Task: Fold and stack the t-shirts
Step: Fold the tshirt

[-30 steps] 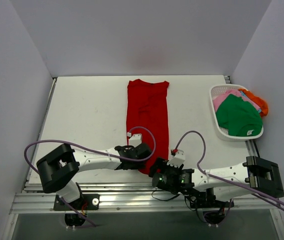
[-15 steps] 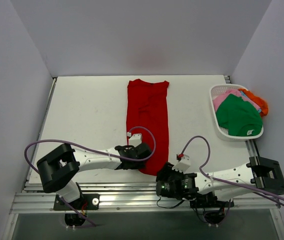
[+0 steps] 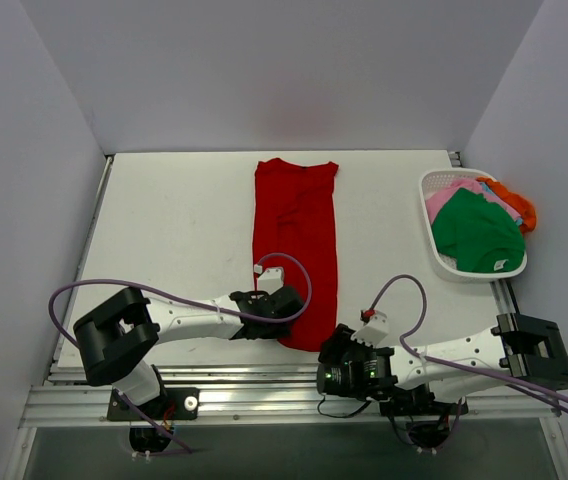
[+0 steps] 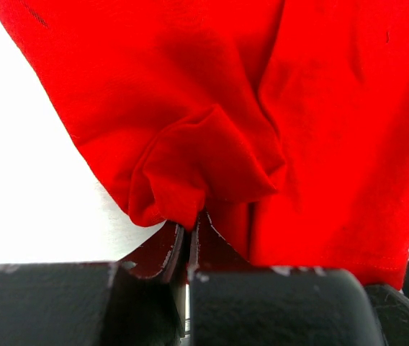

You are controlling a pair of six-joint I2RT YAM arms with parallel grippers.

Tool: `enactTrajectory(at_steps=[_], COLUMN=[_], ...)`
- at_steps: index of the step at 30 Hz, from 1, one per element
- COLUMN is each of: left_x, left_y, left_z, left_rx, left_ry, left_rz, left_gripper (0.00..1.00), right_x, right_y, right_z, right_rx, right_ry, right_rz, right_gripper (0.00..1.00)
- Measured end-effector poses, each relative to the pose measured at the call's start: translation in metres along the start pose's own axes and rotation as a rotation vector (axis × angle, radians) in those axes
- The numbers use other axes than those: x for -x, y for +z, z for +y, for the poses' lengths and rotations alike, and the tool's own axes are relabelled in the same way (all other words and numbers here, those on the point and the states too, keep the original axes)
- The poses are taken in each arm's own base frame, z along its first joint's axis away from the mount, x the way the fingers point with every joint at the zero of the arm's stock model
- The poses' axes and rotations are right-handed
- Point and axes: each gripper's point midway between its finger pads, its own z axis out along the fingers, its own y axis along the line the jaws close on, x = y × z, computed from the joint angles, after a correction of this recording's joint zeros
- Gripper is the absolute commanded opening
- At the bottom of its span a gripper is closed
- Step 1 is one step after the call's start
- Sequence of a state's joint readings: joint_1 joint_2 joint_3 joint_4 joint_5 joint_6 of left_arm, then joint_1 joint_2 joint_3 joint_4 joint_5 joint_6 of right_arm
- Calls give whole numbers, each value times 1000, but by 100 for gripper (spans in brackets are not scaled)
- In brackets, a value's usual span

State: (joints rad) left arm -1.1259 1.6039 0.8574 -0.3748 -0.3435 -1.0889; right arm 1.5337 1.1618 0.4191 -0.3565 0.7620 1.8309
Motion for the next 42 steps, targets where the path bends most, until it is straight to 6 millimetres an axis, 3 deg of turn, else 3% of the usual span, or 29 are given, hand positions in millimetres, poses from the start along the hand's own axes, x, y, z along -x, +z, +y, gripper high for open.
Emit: enactTrajectory(at_steps=[10,13,14,16,17,27,34,38,42], left_x=[0,0,0,0,1,3,-1,-6,-5], left_y=[0,0,0,1,1,1,-6,-13,-25], left_z=[0,0,0,-1,-1,0,16,30,39], left_rx=[0,1,1,1,1,5,24,43,44], left_ry=[0,0,0,0,0,-5,-12,-16,-19], left_rz=[0,-1,-1,-1,-1,-13,-16,-5,-7], left_gripper=[2,2,2,2,2,2,2,2,2], right_x=[2,-1,-2,-4,-4,-6,-9,-14,-14], right_y=[3,7,8,11,12,14,12,3,-11], right_z=[-7,-11,-11,-12,-12,-9,-9,-7,10], right_rx=[-15,-25,-28,-32,-33,-22,-16,-12,7], right_ry=[4,-12,-15,-25,-30,-53,-66,-89,-84], right_rz=[-22,-28,-30,-34,-36,-35,-20,-1,9], right_gripper=[45,36,25,12,0,0,0,0,0])
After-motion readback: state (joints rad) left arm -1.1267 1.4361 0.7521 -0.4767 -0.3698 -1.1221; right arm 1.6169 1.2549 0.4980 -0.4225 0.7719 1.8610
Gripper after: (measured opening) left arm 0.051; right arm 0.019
